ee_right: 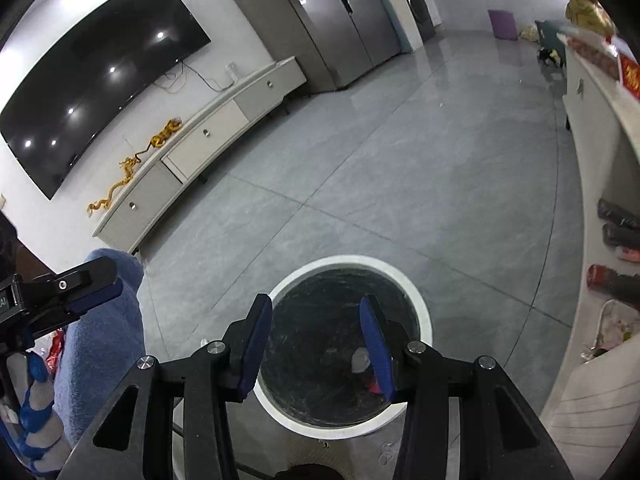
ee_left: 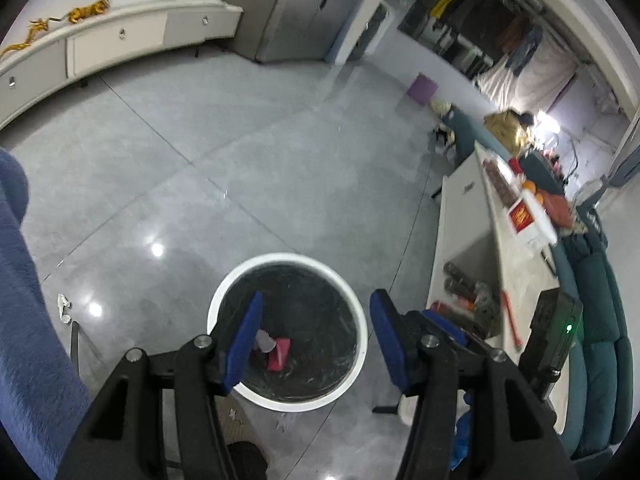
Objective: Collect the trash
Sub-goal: 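Carry tissue and pink wrapper over the bin and open both tools, then move both tools back over the rug toward the remaining wrappers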
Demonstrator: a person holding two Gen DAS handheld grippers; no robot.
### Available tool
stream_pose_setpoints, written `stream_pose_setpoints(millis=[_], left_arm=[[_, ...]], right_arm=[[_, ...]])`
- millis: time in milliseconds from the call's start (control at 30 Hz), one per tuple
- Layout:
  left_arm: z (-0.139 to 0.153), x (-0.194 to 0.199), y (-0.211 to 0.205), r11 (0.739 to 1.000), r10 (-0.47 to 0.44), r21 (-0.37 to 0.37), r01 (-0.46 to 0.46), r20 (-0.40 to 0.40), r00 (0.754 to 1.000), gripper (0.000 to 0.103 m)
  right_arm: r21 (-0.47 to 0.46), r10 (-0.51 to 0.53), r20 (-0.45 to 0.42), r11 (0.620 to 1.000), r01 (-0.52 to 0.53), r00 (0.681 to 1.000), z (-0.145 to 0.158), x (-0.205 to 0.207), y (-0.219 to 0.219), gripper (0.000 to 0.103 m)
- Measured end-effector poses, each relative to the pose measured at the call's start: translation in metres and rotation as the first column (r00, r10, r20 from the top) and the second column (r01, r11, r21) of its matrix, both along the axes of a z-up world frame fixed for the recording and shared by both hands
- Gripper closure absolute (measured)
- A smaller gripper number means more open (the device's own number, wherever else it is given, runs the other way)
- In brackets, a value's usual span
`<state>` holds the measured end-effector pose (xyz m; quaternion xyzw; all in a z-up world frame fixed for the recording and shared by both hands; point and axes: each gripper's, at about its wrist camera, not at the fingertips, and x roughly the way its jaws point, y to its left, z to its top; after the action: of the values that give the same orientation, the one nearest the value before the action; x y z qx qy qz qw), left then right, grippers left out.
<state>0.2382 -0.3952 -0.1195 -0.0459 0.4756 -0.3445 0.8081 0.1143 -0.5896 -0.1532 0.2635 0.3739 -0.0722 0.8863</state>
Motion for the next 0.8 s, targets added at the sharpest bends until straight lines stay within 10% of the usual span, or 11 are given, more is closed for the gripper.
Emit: stream_pose_setpoints(millis=[467, 800], left_arm=[[0.116, -0.067, 0.105, 0.982, 0.176, -0.101, -0.158, 0.208, 0.962, 0.049], [0.168, -0.127, 0.218, 0.942, 0.335, -0.138, -0.306, 0.317, 0.887, 0.049]], right_arm=[[-0.186, 0.092, 0.223, 0.981, -0.050, 0.971, 0.141, -0.039, 0.087, 0.054], [-0.252, 0.260, 0.378, 0.952, -0.172, 0.889, 0.227, -0.061, 0.178, 0.051]])
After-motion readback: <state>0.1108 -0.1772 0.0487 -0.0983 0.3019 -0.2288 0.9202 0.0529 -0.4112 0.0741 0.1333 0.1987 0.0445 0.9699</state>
